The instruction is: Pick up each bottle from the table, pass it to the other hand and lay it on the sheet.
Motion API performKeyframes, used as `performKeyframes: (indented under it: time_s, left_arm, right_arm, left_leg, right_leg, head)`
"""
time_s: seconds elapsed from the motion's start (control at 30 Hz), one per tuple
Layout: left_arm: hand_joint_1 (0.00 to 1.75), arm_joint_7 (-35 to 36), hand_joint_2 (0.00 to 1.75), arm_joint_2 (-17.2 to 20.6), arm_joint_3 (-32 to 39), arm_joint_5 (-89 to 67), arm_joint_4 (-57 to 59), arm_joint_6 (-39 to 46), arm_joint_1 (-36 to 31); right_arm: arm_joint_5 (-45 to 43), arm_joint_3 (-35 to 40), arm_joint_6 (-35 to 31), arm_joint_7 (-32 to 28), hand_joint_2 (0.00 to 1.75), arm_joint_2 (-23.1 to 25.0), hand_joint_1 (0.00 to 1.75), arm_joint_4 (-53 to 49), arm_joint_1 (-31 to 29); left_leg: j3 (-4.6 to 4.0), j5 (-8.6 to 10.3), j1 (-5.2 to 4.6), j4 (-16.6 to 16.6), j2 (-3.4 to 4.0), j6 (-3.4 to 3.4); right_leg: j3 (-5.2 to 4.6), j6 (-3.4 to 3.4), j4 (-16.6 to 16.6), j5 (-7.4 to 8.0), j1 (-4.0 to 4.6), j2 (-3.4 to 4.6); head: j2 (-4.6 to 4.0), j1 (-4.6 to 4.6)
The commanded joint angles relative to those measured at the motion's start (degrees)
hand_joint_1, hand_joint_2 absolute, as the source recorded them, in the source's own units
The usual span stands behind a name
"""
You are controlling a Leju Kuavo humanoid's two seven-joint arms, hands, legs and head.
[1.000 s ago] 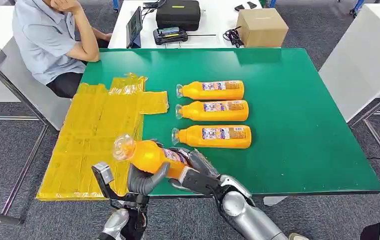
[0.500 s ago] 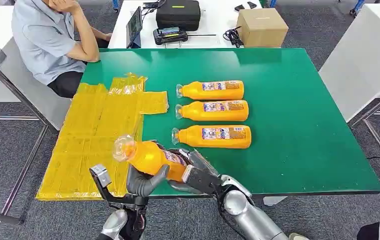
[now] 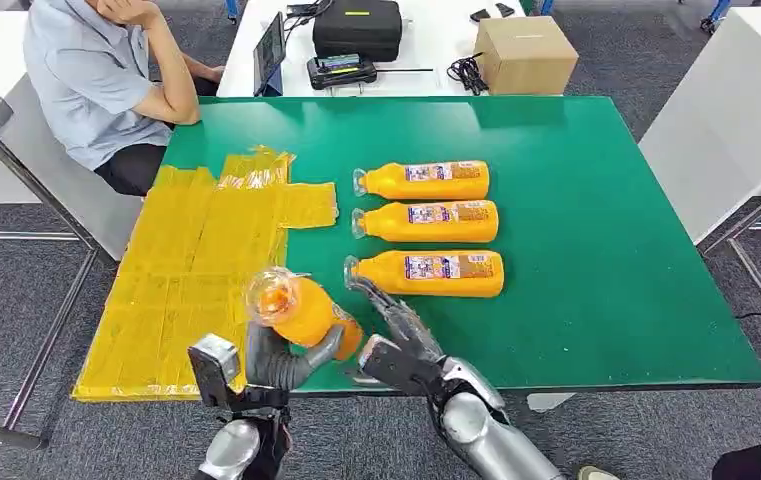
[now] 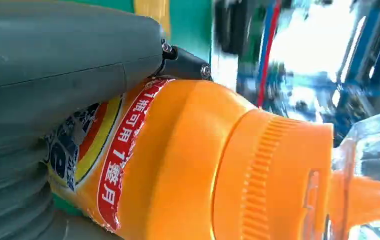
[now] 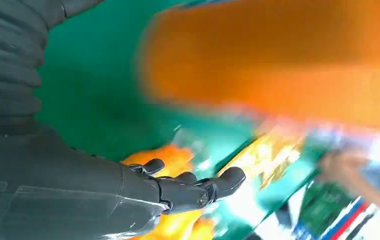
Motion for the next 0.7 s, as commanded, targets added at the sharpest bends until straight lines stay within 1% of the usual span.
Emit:
performKeyframes:
  time_s: [0.03,0.07,0.1,0.13,0.17,0.2,0.23,0.27,0.33,0.37,0.4,0.47,0.57,0.63,0.7]
  left_arm:
    - [1.75,2.3,1.75,5.9,2.9,-15.1,-5.7,6.3,1.0]
    - [1.75,2.3,1.75,6.1,2.9,-17.1,-5.9,7.6,0.9]
    - [1.75,3.2,1.75,6.8,3.4,-28.2,-5.3,15.3,0.2]
    - [1.75,4.7,1.75,7.1,4.3,-34.0,-4.9,18.8,-0.4]
    - [1.75,6.2,1.75,5.2,10.1,-45.5,-5.3,18.9,-0.2]
    - [1.75,6.4,1.75,4.5,13.8,-51.6,-5.0,18.9,-0.7]
    - [1.75,6.1,1.75,5.1,14.0,-50.9,-4.2,18.9,-1.3]
    - [1.75,7.3,1.75,5.1,15.9,-54.6,-3.7,18.9,-1.7]
    - [1.75,11.0,1.75,6.4,18.6,-61.9,-1.9,18.9,-3.5]
    - [1.75,14.2,1.75,7.1,21.0,-71.2,-1.8,18.9,-4.2]
    - [1.75,15.4,1.75,7.7,22.6,-72.5,-0.8,18.9,-5.3]
    - [1.75,15.2,1.75,8.8,23.9,-72.7,1.2,18.9,-6.7]
    - [1.75,18.9,1.75,11.4,23.6,-77.4,6.2,18.9,-9.2]
    - [1.75,22.9,1.75,15.1,19.4,-78.9,14.9,18.7,-12.8]
    - [1.75,24.1,1.75,16.8,17.1,-78.3,20.0,17.4,-15.1]
  right_arm:
    - [5.5,-10.4,-4.9,0.2,1.75,0.5,0.00,-2.8,7.1]
    - [5.5,-10.6,-4.7,0.1,1.75,0.6,0.00,-3.0,7.3]
    - [6.0,-10.9,-4.4,-0.2,1.75,0.6,0.00,-3.8,7.5]
    - [6.3,-11.0,-4.4,-0.3,1.75,0.8,0.00,-4.2,7.6]
    - [6.6,-11.4,-4.5,-0.4,1.75,1.1,0.00,-4.7,7.6]
    - [6.7,-11.7,-4.4,-0.5,1.75,1.4,0.00,-5.1,7.7]
    - [6.7,-11.7,-4.3,-0.5,1.75,1.5,0.00,-5.3,7.7]
    - [6.8,-11.7,-4.2,-0.5,1.75,1.6,0.00,-5.5,7.7]
    - [6.8,-11.9,-4.1,-0.5,1.75,1.8,0.00,-6.0,7.9]
    - [6.8,-11.8,-3.8,-0.8,1.75,1.9,0.00,-6.2,8.0]
    - [6.6,-11.7,-3.5,-1.0,1.75,2.0,0.00,-6.2,8.0]
    - [6.6,-11.4,-3.4,-1.0,1.75,2.2,0.00,-6.2,7.9]
    - [6.4,-11.1,-3.1,-1.3,1.75,2.3,0.00,-6.2,8.2]
    - [5.9,-10.8,-2.8,-1.8,1.75,2.2,0.00,-6.1,8.1]
    - [5.5,-10.5,-2.4,-2.3,1.75,2.2,0.00,-6.5,8.1]
  left_leg:
    - [0.23,-0.08,0.08,0.0,0.00,-0.14]
    - [0.12,-0.05,0.04,0.0,0.00,-0.10]
    - [0.06,-0.03,0.04,0.0,0.02,-0.09]
    - [0.10,-0.07,0.06,0.0,0.04,-0.11]
    - [0.09,-0.03,0.04,0.0,0.04,-0.10]
    - [0.13,-0.07,0.09,0.0,0.06,-0.14]
    - [0.09,-0.05,0.06,0.0,0.14,-0.12]
    - [0.01,-0.01,0.03,0.0,0.12,-0.08]
    - [0.04,-0.01,0.06,0.0,0.09,-0.11]
    - [0.10,-0.02,0.09,0.0,0.09,-0.14]
    - [0.08,0.00,0.07,0.0,0.08,-0.12]
    - [0.13,0.00,0.10,0.0,0.11,-0.15]
    - [0.15,0.07,0.12,-0.1,0.06,-0.23]
    - [0.21,0.05,0.15,-0.1,0.03,-0.24]
    - [0.17,0.12,0.09,-0.1,-0.08,-0.19]
  right_leg:
    - [0.24,-0.16,0.0,-0.08,0.09,-0.05]
    - [0.13,-0.11,0.0,-0.06,0.05,-0.03]
    - [0.07,-0.10,0.0,-0.03,0.04,-0.01]
    - [0.12,-0.13,0.0,-0.06,0.07,0.00]
    - [0.09,-0.11,0.0,-0.04,0.04,0.00]
    - [0.15,-0.16,0.0,-0.05,0.10,0.01]
    - [0.07,-0.14,0.0,-0.01,0.07,0.10]
    - [0.00,-0.09,0.0,0.02,0.04,0.09]
    - [0.04,-0.12,0.0,0.00,0.06,0.05]
    - [0.09,-0.17,0.0,-0.01,0.10,0.03]
    - [0.05,-0.14,0.0,0.00,0.08,0.03]
    - [0.08,-0.17,0.0,0.01,0.11,0.06]
    - [0.12,-0.16,0.0,0.00,0.11,0.01]
    - [0.19,-0.18,0.0,-0.04,0.13,-0.03]
    - [0.17,-0.12,0.0,-0.02,0.06,-0.12]
  head:
    - [0.00,0.00]
    - [0.00,0.00]
    - [0.00,0.00]
    - [0.00,0.00]
    - [0.00,0.00]
    - [0.00,0.00]
    - [0.00,0.00]
    - [0.00,0.00]
    - [0.00,0.00]
    - [0.00,0.00]
    - [0.00,0.00]
    - [0.00,0.00]
    - [0.00,0.00]
    - [0.00,0.02]
    - [0.00,0.00]
